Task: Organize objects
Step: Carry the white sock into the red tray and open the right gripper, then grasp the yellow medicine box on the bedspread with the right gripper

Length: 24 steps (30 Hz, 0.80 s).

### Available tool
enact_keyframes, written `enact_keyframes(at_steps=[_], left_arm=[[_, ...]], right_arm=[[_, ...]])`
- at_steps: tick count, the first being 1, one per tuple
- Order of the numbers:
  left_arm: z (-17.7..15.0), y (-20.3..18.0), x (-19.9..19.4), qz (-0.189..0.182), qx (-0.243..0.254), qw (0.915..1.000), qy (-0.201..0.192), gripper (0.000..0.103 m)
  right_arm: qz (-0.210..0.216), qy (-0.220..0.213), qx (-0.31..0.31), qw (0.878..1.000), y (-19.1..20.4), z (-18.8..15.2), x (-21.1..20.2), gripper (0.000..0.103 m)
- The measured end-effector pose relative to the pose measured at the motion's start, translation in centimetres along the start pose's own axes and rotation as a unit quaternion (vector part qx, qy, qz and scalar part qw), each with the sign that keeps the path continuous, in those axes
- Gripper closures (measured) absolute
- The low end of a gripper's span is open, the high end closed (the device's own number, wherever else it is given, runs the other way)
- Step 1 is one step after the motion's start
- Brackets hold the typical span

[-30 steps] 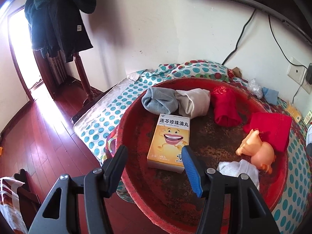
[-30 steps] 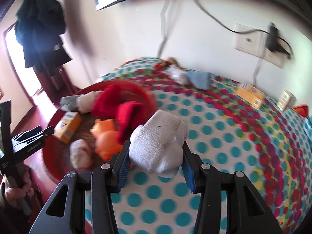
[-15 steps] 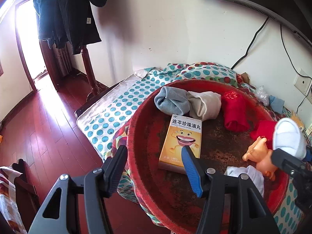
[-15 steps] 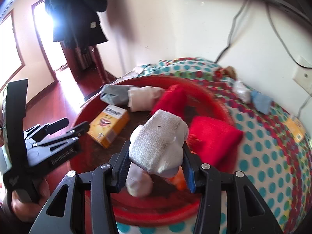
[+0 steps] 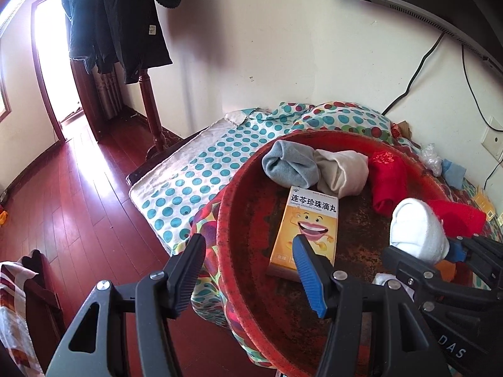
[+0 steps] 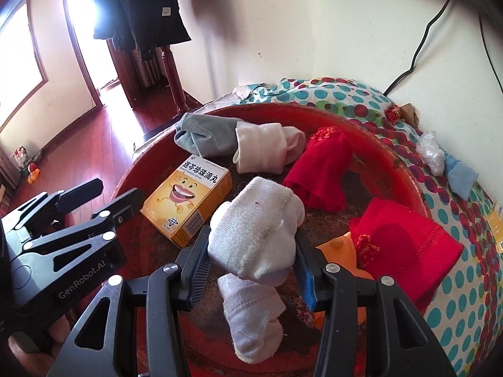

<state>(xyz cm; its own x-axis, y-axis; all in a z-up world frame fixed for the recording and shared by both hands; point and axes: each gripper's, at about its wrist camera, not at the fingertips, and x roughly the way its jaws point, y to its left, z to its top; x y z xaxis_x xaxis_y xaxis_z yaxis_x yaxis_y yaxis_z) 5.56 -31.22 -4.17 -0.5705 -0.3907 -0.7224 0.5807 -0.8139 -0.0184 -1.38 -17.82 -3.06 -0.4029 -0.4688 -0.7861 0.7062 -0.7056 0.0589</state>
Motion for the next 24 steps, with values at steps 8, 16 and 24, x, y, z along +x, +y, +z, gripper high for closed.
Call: enact_keyframes(at_steps=[8, 16, 24], left_arm=[[-0.1, -0.4, 0.1, -0.001, 0.007, 1.0, 0.002, 0.044], [-0.1, -0.5, 0.2, 0.001, 0.008, 1.0, 0.004, 0.044], [-0.2, -1.0, 0.4, -0.001, 0.02, 0.9998, 0.008, 0.044]], right_arm=[[-0.001, 0.004, -0.007, 1.0, 0.1, -0.4, 0.5, 0.055], [0.007, -0.011, 0.003, 1.0, -0.3, -0.4, -0.7, 0.045], [0.004, -0.037, 0.021, 0.999, -2.0, -1.4, -3.7, 0.037]])
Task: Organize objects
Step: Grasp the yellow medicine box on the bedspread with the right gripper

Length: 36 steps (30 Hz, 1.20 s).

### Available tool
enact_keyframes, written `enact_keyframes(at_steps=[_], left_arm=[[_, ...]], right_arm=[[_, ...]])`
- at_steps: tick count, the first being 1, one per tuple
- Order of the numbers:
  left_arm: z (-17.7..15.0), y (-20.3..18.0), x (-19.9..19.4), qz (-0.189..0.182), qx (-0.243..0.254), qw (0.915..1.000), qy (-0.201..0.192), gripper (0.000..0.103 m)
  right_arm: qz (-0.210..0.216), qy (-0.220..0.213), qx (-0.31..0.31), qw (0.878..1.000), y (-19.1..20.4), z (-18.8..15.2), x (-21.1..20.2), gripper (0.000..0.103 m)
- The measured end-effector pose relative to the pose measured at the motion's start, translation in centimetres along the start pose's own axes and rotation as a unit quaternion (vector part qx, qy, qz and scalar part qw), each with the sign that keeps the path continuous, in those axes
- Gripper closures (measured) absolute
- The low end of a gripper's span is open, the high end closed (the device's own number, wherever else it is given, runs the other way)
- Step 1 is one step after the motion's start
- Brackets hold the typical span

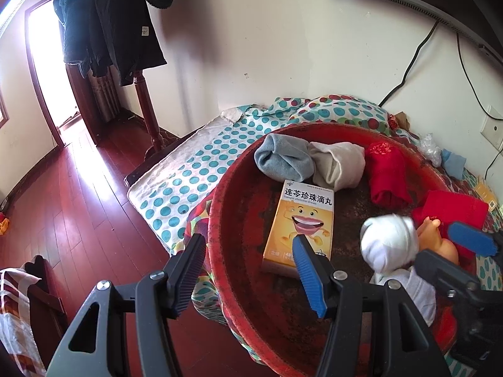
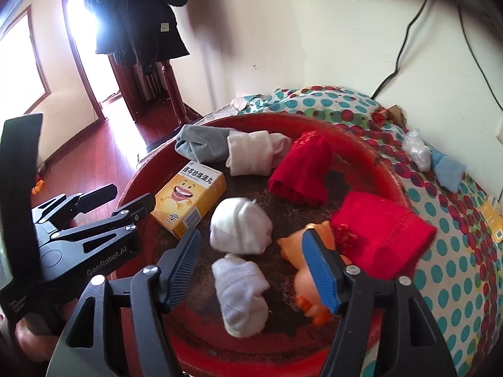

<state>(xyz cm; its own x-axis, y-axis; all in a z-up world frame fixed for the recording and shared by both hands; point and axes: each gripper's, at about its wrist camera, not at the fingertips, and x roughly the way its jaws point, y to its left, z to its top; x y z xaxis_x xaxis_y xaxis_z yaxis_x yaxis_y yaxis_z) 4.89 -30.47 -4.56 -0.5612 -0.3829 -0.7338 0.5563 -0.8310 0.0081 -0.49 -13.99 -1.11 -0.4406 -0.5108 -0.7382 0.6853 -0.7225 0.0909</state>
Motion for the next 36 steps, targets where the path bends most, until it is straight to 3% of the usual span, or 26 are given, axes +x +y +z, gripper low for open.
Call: enact_keyframes(at_steps=[5, 10, 17, 21, 28, 36], left_arm=[[-0.2, -0.7, 0.0, -0.002, 0.014, 0.9999, 0.002, 0.044], [-0.3, -1.3, 0.0, -0.003, 0.027, 0.9996, 0.003, 0.044], [-0.5, -2.1, -0.1, 0.002, 0.046, 0.999, 0.0, 0.044], [-0.5, -2.5, -0.3, -0.004, 0.053, 0.9986, -0.004, 0.044], [-0.9, -3.5, -0.2, -0.007, 0.077, 0.9969, -0.016, 0.044], [-0.1, -4.2, -0.7, -0.054, 0.081, 0.9953, -0.003, 0.044]], right_arm=[[-0.024, -0.018, 0.029, 0.999, -3.7, -1.1, -2.4, 0.036], [-0.083, -0.018, 0.083, 0.993, -10.9, -2.6, -3.1, 0.031], [-0.19, -0.007, 0.181, 0.965, -24.3, -4.3, -2.3, 0.027], [-0.23, -0.009, 0.19, 0.954, -29.3, -3.8, -1.5, 0.025], [-0.245, 0.002, 0.164, 0.955, -35.3, 0.2, 2.7, 0.019], [-0.205, 0.045, 0.084, 0.974, -38.5, 4.5, 8.4, 0.015]])
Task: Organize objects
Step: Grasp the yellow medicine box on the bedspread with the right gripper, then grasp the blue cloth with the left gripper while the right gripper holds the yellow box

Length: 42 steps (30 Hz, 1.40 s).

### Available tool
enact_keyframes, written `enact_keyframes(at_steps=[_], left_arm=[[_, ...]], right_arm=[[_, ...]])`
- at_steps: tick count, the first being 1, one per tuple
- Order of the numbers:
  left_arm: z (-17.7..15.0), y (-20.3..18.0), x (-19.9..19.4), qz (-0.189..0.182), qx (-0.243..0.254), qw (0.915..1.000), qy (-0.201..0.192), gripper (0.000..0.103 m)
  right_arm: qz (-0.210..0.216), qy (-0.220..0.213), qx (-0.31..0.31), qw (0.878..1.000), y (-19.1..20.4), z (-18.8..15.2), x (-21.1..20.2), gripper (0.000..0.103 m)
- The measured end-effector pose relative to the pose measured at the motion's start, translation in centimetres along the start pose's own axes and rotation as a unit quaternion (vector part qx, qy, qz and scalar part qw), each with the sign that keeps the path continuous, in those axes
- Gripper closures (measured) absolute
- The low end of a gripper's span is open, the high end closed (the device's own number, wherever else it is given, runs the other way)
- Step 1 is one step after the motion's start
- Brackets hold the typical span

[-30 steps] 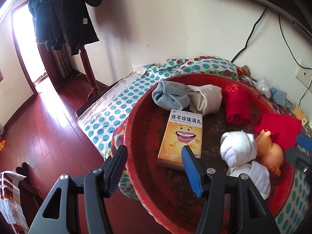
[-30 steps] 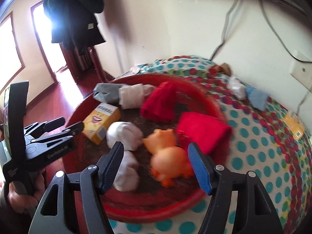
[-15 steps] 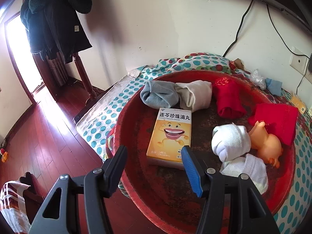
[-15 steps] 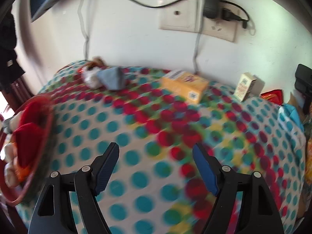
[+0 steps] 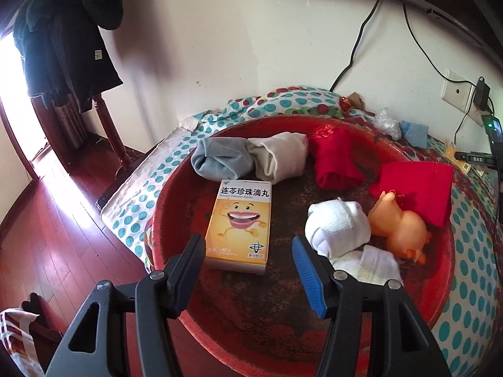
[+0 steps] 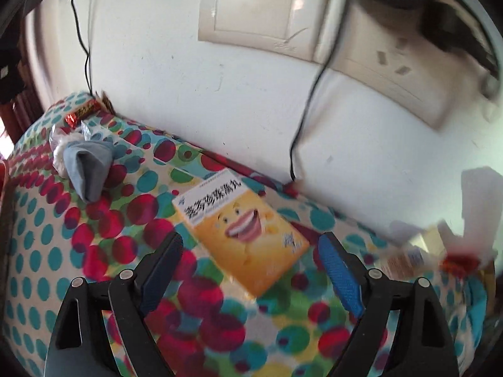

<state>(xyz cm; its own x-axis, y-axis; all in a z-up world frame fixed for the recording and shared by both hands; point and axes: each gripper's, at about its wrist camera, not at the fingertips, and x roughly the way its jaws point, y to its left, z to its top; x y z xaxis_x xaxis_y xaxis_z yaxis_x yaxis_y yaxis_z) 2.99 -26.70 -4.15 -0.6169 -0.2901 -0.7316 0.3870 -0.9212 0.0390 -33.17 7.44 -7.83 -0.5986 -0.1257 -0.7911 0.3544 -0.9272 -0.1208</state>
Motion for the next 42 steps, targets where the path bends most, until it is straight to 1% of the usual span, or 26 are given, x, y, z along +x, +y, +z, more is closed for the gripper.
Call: enact_keyframes(at_steps=[3, 4, 5, 6, 7, 8, 9, 11, 15, 17, 18, 20, 23, 25, 27, 30, 32, 34, 36, 37, 38, 39, 41, 42], left_arm=[[1.1, -0.6, -0.3, 0.008, 0.008, 0.9999, 0.005, 0.044], [1.6, -1.0, -0.4, 0.009, 0.011, 0.9999, 0.008, 0.044], [2.2, -1.6, -0.4, 0.006, 0.018, 0.9998, 0.01, 0.044], [2.7, -2.1, -0.5, 0.002, 0.023, 0.9997, 0.007, 0.044], [3.4, -2.8, -0.7, -0.003, 0.027, 0.9996, 0.003, 0.044], [4.1, -3.6, -0.8, -0.01, 0.032, 0.9995, 0.001, 0.044], [4.8, -4.5, -1.0, -0.015, 0.039, 0.9991, -0.006, 0.044], [5.9, -6.3, -1.2, -0.027, 0.049, 0.9984, -0.011, 0.042], [8.0, -10.7, -1.3, -0.062, 0.074, 0.995, -0.022, 0.04], [9.0, -13.3, -1.1, -0.082, 0.092, 0.992, -0.028, 0.039], [9.5, -14.5, -0.8, -0.089, 0.101, 0.9906, -0.027, 0.039], [10.6, -17.5, -0.1, -0.112, 0.117, 0.9864, -0.025, 0.039], [12.3, -21.8, 1.7, -0.132, 0.14, 0.9812, -0.014, 0.039], [13.1, -24.0, 2.8, -0.135, 0.156, 0.9784, -0.016, 0.039], [14.0, -26.4, 4.4, -0.144, 0.177, 0.9735, -0.004, 0.039], [15.5, -29.1, 7.6, -0.161, 0.192, 0.9671, 0.044, 0.039], [16.6, -30.6, 10.0, -0.157, 0.195, 0.9657, 0.067, 0.039], [17.7, -31.5, 11.6, -0.135, 0.194, 0.9692, 0.07, 0.039], [18.8, -32.0, 13.4, -0.135, 0.192, 0.9681, 0.088, 0.039], [19.3, -32.1, 14.4, -0.131, 0.183, 0.9694, 0.099, 0.039], [19.7, -32.4, 15.4, -0.127, 0.184, 0.9686, 0.109, 0.039], [19.9, -32.7, 16.1, -0.12, 0.189, 0.968, 0.114, 0.039], [20.3, -33.1, 17.5, -0.095, 0.199, 0.9684, 0.117, 0.039], [20.5, -33.3, 18.0, -0.095, 0.2, 0.9678, 0.119, 0.039]], right_arm=[[0.004, 0.012, -0.02, 1.0, 0.2, 0.7, 1.5, 0.015], [0.008, 0.012, -0.017, 1.0, 0.1, 0.7, 1.8, 0.018], [0.014, 0.009, -0.01, 1.0, 0.1, 0.6, 1.8, 0.024], [0.017, 0.008, -0.003, 1.0, 0.2, 0.3, 1.9, 0.027], [0.026, 0.004, 0.008, 1.0, 0.2, 0.0, 1.8, 0.032], [0.033, 0.002, 0.016, 0.999, 0.2, -0.3, 1.6, 0.039], [0.033, 0.0, 0.028, 0.999, 0.2, -0.6, 1.3, 0.042], [0.038, -0.002, 0.051, 0.998, 0.4, -1.6, 0.5, 0.055], [0.039, -0.005, 0.077, 0.996, 1.7, -4.1, -1.5, 0.055], [0.026, -0.007, 0.079, 0.997, 2.8, -6.0, -2.9, 0.055], [0.027, -0.008, 0.083, 0.996, 3.3, -6.7, -3.5, 0.055], [0.022, -0.009, 0.089, 0.996, 4.2, -8.2, -4.7, 0.055], [0.026, -0.01, 0.111, 0.993, 4.9, -10.1, -6.5, 0.055], [0.023, -0.011, 0.118, 0.993, 5.0, -11.2, -7.4, 0.055], [0.028, -0.012, 0.126, 0.992, 5.0, -11.4, -7.8, 0.055], [0.017, -0.008, 0.116, 0.993, 5.4, -11.2, -7.7, 0.054], [0.008, -0.005, 0.11, 0.994, 5.7, -11.1, -7.6, 0.054], [0.007, -0.004, 0.11, 0.994, 5.5, -11.2, -7.7, 0.053], [0.011, -0.005, 0.113, 0.994, 5.4, -11.2, -7.7, 0.053], [0.013, -0.006, 0.114, 0.993, 5.4, -11.2, -7.7, 0.052], [0.013, -0.006, 0.114, 0.993, 5.4, -11.2, -7.6, 0.052], [0.012, -0.005, 0.113, 0.993, 5.5, -11.2, -7.6, 0.052], [0.011, -0.005, 0.113, 0.994, 5.6, -11.1, -7.5, 0.051], [0.012, -0.005, 0.113, 0.993, 5.5, -11.2, -7.5, 0.051]])
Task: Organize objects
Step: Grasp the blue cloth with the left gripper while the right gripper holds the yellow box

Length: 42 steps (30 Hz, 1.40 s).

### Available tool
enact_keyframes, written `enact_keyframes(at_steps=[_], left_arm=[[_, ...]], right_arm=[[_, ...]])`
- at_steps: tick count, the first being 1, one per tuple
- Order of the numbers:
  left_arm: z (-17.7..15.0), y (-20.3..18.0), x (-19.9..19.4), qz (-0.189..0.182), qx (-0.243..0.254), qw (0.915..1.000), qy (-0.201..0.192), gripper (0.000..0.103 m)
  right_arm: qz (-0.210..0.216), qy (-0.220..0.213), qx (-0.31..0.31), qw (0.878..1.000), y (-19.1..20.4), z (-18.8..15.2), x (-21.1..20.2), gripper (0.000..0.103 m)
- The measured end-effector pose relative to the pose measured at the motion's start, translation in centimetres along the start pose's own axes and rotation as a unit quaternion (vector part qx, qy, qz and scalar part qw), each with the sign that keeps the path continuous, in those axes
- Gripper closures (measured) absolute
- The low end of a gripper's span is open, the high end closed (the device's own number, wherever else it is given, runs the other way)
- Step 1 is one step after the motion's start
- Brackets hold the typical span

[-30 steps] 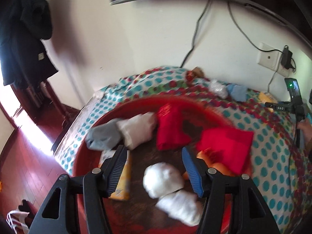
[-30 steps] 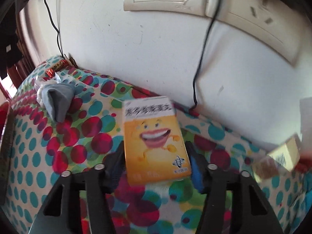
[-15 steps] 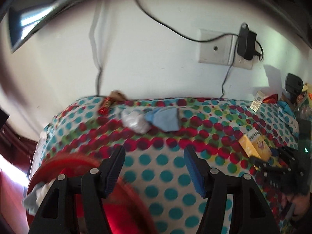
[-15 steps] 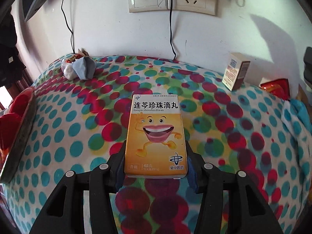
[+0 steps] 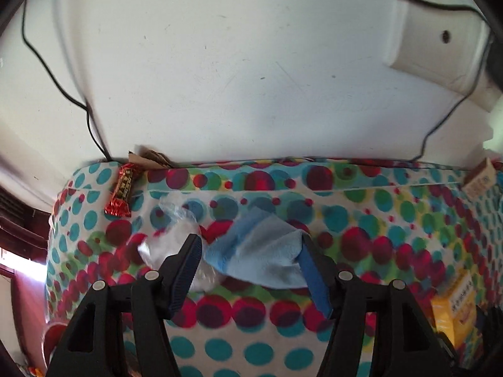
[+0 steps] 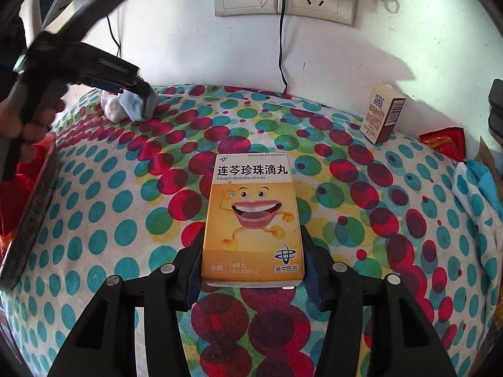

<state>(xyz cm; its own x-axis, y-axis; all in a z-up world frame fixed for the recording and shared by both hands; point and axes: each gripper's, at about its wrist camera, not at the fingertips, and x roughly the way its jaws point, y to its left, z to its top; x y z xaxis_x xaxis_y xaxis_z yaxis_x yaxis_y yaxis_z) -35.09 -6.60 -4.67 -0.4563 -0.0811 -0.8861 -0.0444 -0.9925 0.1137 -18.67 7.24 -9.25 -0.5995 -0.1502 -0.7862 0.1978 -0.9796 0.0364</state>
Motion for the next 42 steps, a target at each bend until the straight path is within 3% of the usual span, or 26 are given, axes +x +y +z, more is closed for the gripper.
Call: enact_keyframes(at_steps=[7, 10, 11, 12, 14, 16, 28, 32, 42], left_arm=[[0.0, 0.8, 3.2, -0.066, -0.049, 0.9954, 0.05, 0.034], [-1.1, 0.3, 3.6, -0.078, -0.047, 0.9947, 0.047, 0.034], [-1.5, 0.2, 3.3, -0.075, -0.044, 0.9955, 0.039, 0.037], [-1.7, 0.2, 3.3, -0.075, -0.043, 0.9955, 0.04, 0.05], [-1.9, 0.2, 2.9, -0.078, -0.04, 0.9953, 0.04, 0.062], [-2.0, 0.5, 2.6, -0.091, -0.047, 0.9937, 0.045, 0.066], [-6.6, 0.2, -2.7, -0.067, -0.029, 0.9972, 0.016, 0.067], [-7.6, -2.2, -4.9, -0.044, -0.018, 0.9988, 0.003, 0.067], [-11.9, -3.6, -10.5, -0.011, -0.004, 0.9992, -0.037, 0.067]], right_arm=[[0.005, -0.001, 0.004, 1.0, 0.0, 0.0, 0.0, 0.049], [0.004, 0.0, 0.004, 1.0, 0.1, 0.0, 0.1, 0.048], [0.003, 0.0, 0.002, 1.0, 0.1, 0.1, 0.1, 0.047], [0.001, 0.0, 0.001, 1.0, 0.2, 0.1, 0.1, 0.047], [-0.002, 0.002, -0.004, 1.0, 0.3, 0.1, 0.2, 0.045], [-0.005, 0.003, -0.006, 1.0, 0.5, 0.1, 0.2, 0.044], [-0.019, 0.004, -0.003, 1.0, 0.9, 0.2, 0.4, 0.042], [-0.021, 0.005, -0.002, 1.0, 1.0, 0.3, 0.4, 0.042], [-0.024, 0.005, 0.0, 1.0, 0.9, 0.5, 0.5, 0.042]])
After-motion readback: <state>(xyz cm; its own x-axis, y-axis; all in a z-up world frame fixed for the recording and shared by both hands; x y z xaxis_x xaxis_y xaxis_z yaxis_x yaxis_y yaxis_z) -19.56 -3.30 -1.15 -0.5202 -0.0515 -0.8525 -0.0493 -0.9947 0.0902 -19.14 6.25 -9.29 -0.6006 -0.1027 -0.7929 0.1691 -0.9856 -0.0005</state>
